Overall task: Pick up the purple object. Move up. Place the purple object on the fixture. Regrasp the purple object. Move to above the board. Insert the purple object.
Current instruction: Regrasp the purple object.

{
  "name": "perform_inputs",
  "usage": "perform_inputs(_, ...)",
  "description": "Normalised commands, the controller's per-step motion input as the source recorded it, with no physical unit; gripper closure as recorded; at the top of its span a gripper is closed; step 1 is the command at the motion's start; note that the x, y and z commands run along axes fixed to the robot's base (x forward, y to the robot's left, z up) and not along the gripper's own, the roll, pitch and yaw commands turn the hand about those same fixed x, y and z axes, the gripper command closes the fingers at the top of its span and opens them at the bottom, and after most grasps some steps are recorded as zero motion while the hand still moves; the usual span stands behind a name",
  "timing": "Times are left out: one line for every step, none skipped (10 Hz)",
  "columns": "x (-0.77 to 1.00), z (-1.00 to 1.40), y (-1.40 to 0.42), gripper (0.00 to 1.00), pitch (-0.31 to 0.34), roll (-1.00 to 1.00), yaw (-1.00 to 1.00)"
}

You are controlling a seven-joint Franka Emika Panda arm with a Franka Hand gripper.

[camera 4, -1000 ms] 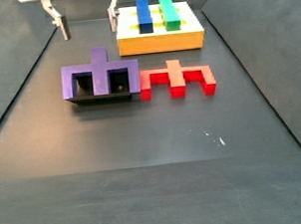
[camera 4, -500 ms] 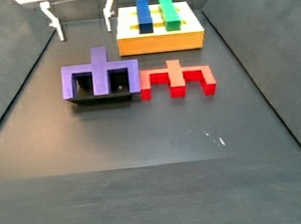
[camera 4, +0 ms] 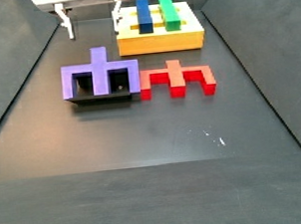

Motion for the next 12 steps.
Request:
perform_inputs(0.06,-0.36,0.06,0.0,0.08,0.52,0.0)
perform_inputs(0.07,-0.4,0.07,0.0,0.089,0.53,0.0)
perform_inputs(0.04,-0.38,0.0,0.0,0.054,0.55,0.0)
perform_inputs(0.05,-0.33,0.0,0.0,0.046,0.51,0.0)
perform_inputs(0.17,-0.25,0.0,0.0,0.037,0.43,0.0)
perform_inputs(0.17,-0.25,0.0,0.0,0.023,0.46,0.0)
perform_inputs(0.17,-0.21,0.0,0.0,0.017,0.4,0.0)
perform_inputs(0.16,-0.09,0.0,0.0,0.0,0.23,0.0)
perform_inputs(0.01,-0.01,0.0,0.0,0.0,0.02,0.0)
perform_inputs(0.0,-0.01,-0.01,0.0,-0.011,0.0,0.0)
perform_inputs(0.0,-0.03,0.0,0.0,-0.034,0.0,0.0)
perform_inputs(0.0,-0.13,-0.08,0.0,-0.043,0.13,0.0)
